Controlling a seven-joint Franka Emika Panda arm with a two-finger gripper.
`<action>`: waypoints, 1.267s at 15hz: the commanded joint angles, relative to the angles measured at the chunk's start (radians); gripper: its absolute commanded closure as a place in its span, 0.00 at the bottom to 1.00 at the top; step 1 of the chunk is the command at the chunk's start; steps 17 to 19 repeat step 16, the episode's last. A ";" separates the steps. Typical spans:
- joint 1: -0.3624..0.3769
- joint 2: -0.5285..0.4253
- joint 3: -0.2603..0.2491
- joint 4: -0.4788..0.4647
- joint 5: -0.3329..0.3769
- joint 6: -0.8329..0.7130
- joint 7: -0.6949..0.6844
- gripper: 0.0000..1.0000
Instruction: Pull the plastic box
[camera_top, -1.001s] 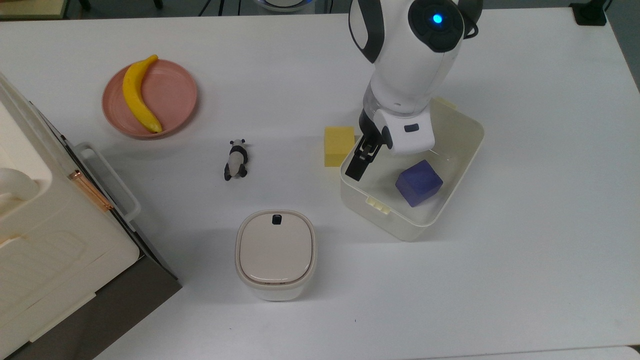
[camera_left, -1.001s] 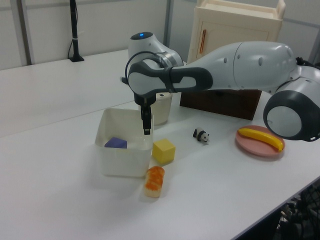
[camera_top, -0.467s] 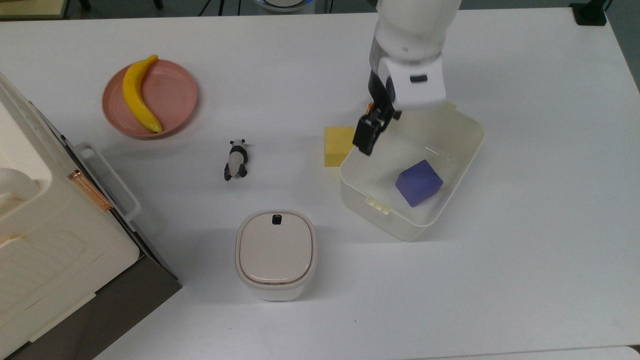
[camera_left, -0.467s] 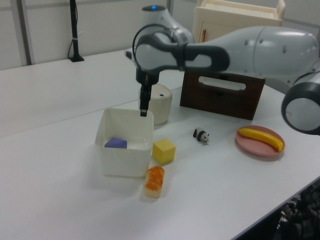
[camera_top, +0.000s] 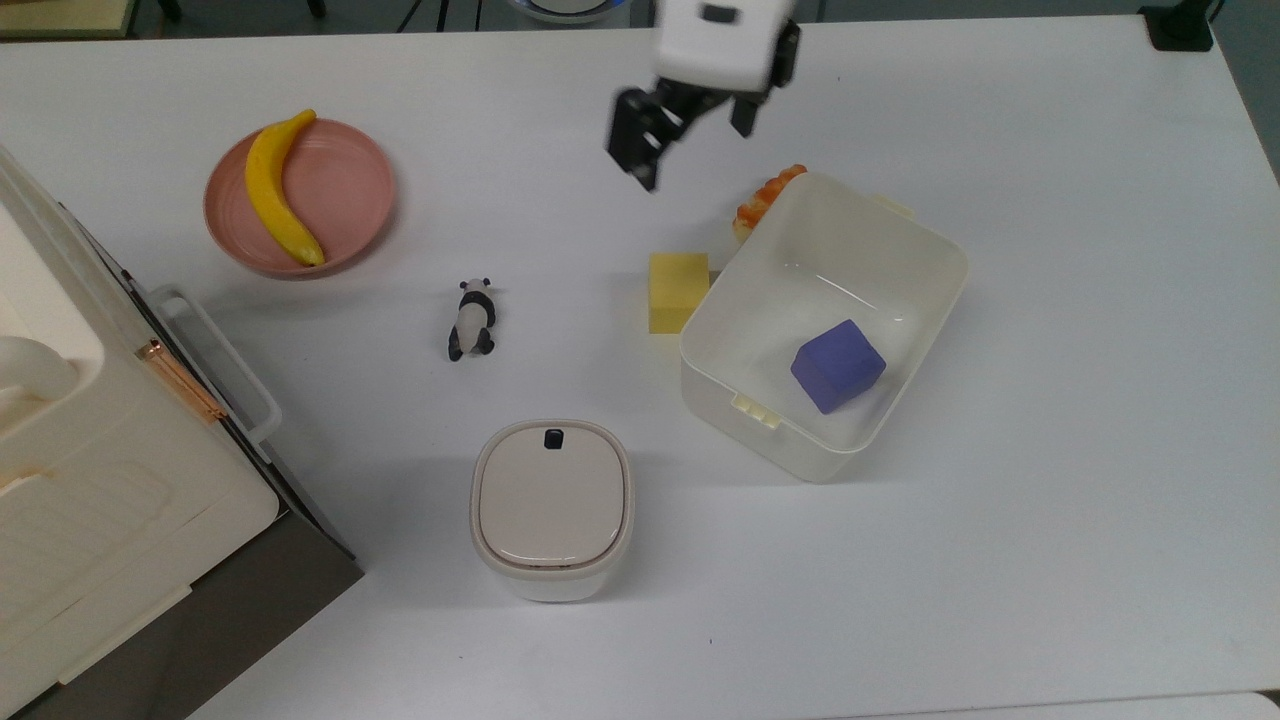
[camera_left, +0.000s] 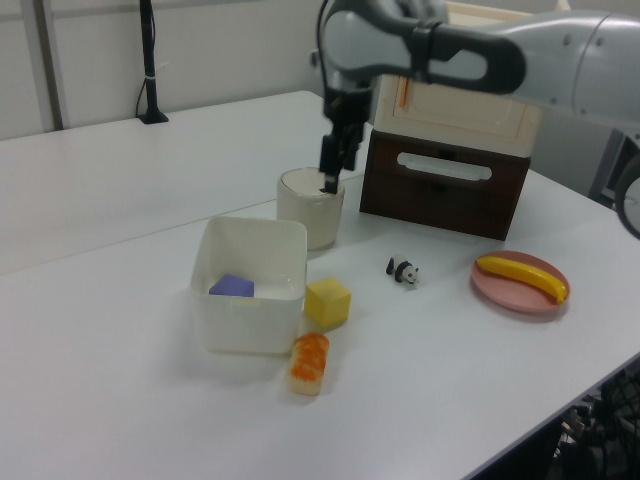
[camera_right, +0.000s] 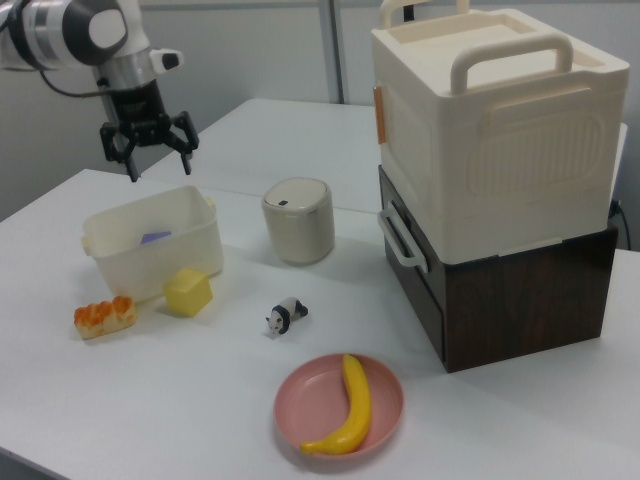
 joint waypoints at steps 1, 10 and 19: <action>-0.158 -0.065 0.088 -0.030 0.003 -0.034 0.200 0.00; -0.367 -0.066 0.108 -0.030 -0.002 -0.026 0.268 0.00; -0.367 -0.068 0.105 -0.034 -0.010 -0.022 0.270 0.00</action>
